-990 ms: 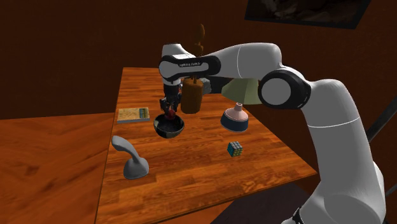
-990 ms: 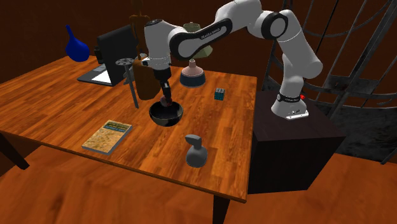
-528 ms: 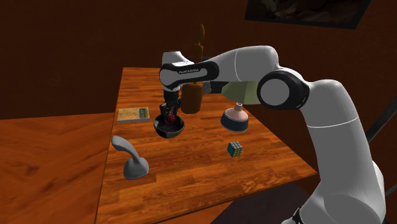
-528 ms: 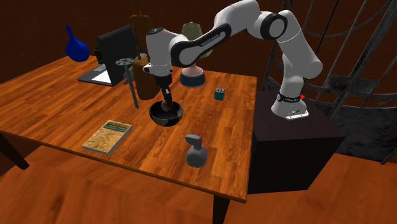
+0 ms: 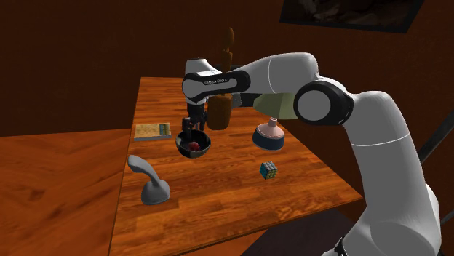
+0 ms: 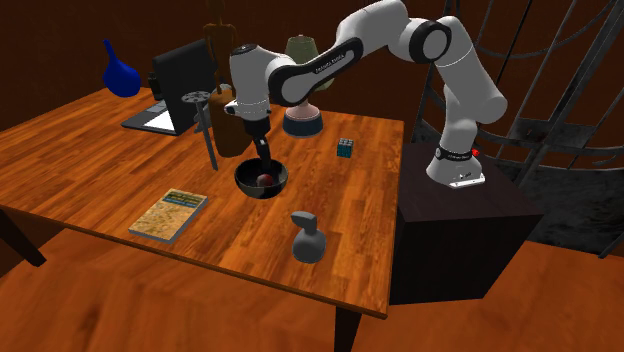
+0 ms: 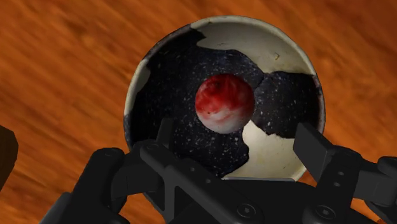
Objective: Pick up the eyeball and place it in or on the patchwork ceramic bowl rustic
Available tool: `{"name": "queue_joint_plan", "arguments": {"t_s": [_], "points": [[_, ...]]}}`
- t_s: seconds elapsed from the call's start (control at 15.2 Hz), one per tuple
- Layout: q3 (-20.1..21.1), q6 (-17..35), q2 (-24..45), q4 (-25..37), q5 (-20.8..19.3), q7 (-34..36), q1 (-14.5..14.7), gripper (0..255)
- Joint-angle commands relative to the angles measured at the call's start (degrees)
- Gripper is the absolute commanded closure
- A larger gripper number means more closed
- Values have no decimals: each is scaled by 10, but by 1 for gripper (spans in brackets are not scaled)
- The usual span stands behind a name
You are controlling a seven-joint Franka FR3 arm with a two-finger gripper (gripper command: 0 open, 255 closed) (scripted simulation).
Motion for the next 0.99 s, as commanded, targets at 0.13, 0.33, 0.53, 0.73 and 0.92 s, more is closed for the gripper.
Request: {"name": "queue_joint_plan", "arguments": {"t_s": [0.13,0.33,0.53,0.73,0.92], "points": [[0,0,0,0,0,0,0,0],[1,-53,-8,45,2,-2,2,0],[1,-68,-8,59,2,-3,3,0],[1,-68,-8,60,2,-3,3,0],[1,-68,-8,60,2,-3,3,0]]}}
